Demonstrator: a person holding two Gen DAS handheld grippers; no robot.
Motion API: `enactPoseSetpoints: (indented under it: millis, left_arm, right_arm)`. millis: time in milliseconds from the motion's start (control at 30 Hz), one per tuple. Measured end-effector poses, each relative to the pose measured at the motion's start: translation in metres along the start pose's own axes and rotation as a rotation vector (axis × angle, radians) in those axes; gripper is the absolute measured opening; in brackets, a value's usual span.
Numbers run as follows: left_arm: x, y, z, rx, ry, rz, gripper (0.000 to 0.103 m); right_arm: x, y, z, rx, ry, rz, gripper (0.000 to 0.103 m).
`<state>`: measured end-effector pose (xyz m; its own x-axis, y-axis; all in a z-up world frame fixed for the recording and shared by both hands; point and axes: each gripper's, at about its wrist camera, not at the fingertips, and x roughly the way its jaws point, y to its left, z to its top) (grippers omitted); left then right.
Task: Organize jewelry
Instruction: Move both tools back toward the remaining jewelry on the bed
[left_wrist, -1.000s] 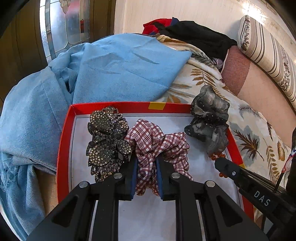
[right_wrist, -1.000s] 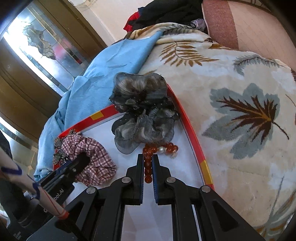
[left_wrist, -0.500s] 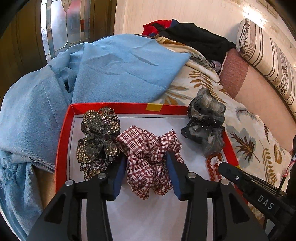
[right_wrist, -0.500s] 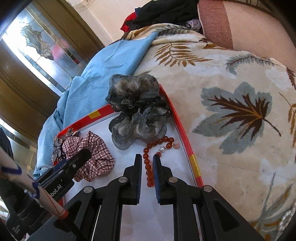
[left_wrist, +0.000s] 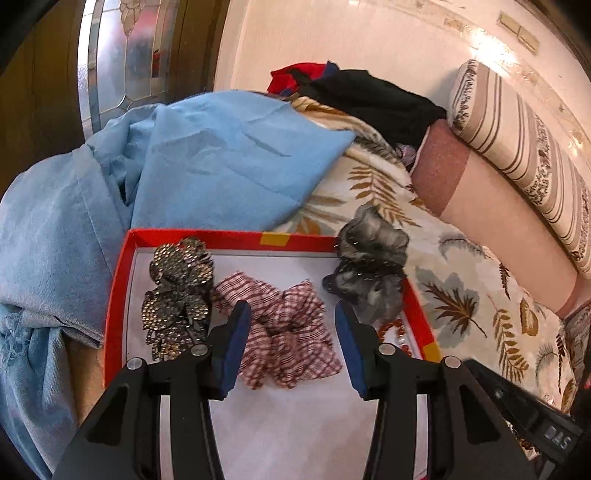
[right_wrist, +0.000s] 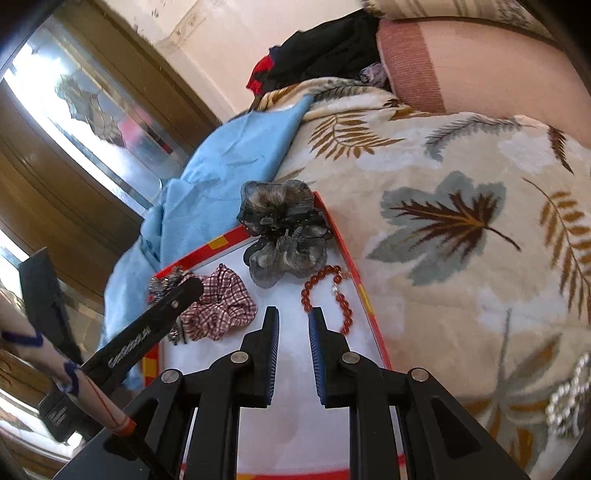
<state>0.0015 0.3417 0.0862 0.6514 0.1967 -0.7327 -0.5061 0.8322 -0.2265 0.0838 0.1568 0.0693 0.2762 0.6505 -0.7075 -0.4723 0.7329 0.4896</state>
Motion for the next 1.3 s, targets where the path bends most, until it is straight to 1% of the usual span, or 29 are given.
enactPoseSetpoints:
  millis: [200, 400, 500, 633, 800, 1067, 1200, 1300]
  left_arm:
    - [-0.005, -0.016, -0.004, 0.046, -0.022, -0.002, 0.046]
    - [-0.014, -0.041, -0.013, 0.119, -0.069, 0.002, 0.046]
    - [-0.019, -0.054, -0.018, 0.155, -0.092, 0.009, 0.046]
    - [-0.026, -0.074, -0.03, 0.213, -0.107, -0.006, 0.046]
    - [-0.033, -0.099, -0.046, 0.278, -0.124, -0.016, 0.047]
    - [-0.05, -0.141, -0.073, 0.366, -0.145, -0.061, 0.047]
    - [-0.061, -0.163, -0.088, 0.417, -0.152, -0.099, 0.047]
    - [-0.071, -0.175, -0.099, 0.451, -0.166, -0.108, 0.048]
  right_arm:
    - [-0.034, -0.014, -0.021, 0.04, -0.04, 0.017, 0.019]
    - [-0.063, -0.034, -0.045, 0.091, -0.057, 0.023, 0.02]
    - [-0.079, -0.044, -0.054, 0.1, -0.065, 0.008, 0.02]
    - [-0.105, -0.063, -0.069, 0.118, -0.083, -0.027, 0.022]
    - [-0.136, -0.087, -0.085, 0.142, -0.115, -0.076, 0.027]
    - [-0.176, -0.136, -0.111, 0.22, -0.152, -0.139, 0.027]
    - [-0.203, -0.156, -0.124, 0.264, -0.194, -0.161, 0.027]
    - [-0.226, -0.169, -0.133, 0.3, -0.234, -0.171, 0.027]
